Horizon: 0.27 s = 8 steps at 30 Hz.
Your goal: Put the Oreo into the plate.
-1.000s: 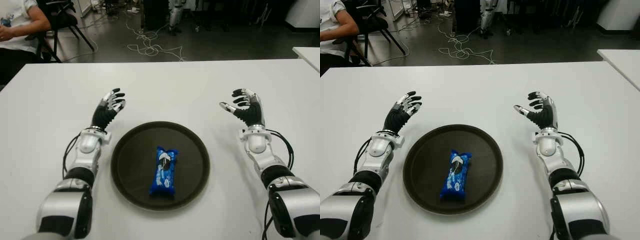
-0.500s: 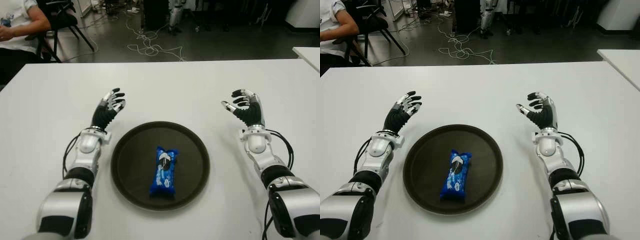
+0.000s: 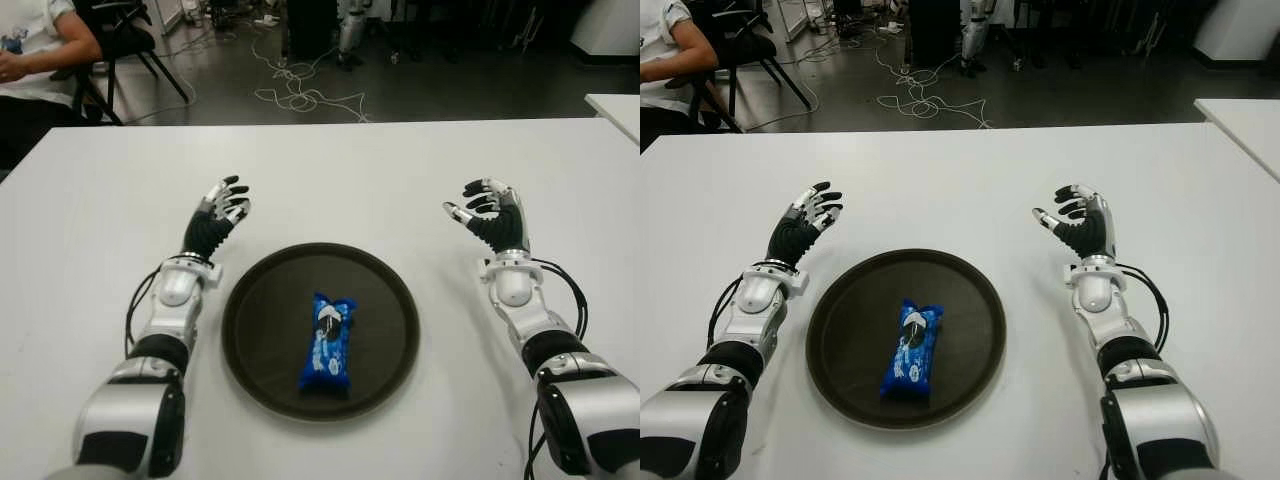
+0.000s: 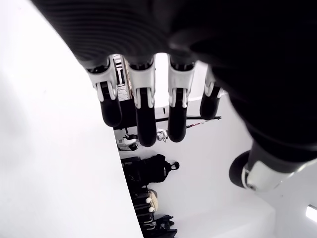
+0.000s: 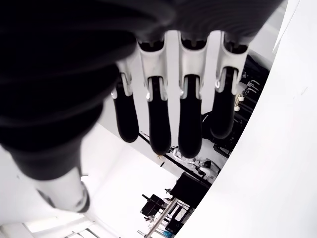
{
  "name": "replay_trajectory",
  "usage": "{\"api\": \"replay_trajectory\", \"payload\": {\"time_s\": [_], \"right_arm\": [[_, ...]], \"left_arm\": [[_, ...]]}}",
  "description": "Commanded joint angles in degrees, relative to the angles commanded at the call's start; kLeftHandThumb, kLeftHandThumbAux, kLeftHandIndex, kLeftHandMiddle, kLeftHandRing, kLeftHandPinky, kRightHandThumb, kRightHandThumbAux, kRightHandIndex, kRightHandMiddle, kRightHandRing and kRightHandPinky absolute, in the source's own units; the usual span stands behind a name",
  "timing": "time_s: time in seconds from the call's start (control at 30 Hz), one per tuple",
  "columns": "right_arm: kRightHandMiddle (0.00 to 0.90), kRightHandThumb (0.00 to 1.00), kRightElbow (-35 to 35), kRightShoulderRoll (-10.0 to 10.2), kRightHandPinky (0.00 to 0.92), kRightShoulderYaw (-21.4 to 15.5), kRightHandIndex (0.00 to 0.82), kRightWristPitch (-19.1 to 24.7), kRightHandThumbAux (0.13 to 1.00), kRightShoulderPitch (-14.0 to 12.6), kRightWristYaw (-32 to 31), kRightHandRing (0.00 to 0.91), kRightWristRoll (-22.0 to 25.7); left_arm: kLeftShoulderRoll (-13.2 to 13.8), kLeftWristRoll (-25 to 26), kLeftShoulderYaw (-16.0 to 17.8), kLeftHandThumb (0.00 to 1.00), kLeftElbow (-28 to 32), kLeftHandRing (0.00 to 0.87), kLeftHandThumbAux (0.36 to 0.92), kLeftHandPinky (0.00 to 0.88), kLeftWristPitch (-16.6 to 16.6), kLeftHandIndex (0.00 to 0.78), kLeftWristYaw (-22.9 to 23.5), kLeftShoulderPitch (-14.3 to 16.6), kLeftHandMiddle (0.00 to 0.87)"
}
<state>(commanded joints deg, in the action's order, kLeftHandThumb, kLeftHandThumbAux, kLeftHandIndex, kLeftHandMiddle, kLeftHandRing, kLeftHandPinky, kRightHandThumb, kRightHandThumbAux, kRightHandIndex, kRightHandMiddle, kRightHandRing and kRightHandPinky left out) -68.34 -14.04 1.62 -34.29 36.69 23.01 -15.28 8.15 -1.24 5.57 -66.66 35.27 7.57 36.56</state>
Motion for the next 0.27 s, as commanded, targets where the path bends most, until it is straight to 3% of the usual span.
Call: {"api": "replay_trajectory", "payload": {"time_s": [0.27], "right_arm": [[0.433,0.188,0.2,0.0,0.418,0.1,0.409,-0.1,0.715,-0.1,0.0,0.443,0.0]], "left_arm": [[-0.1,0.3,0.2,0.368,0.1,0.19,0.587,0.167,0.2,0.121,0.5,-0.1,0.203]]}}
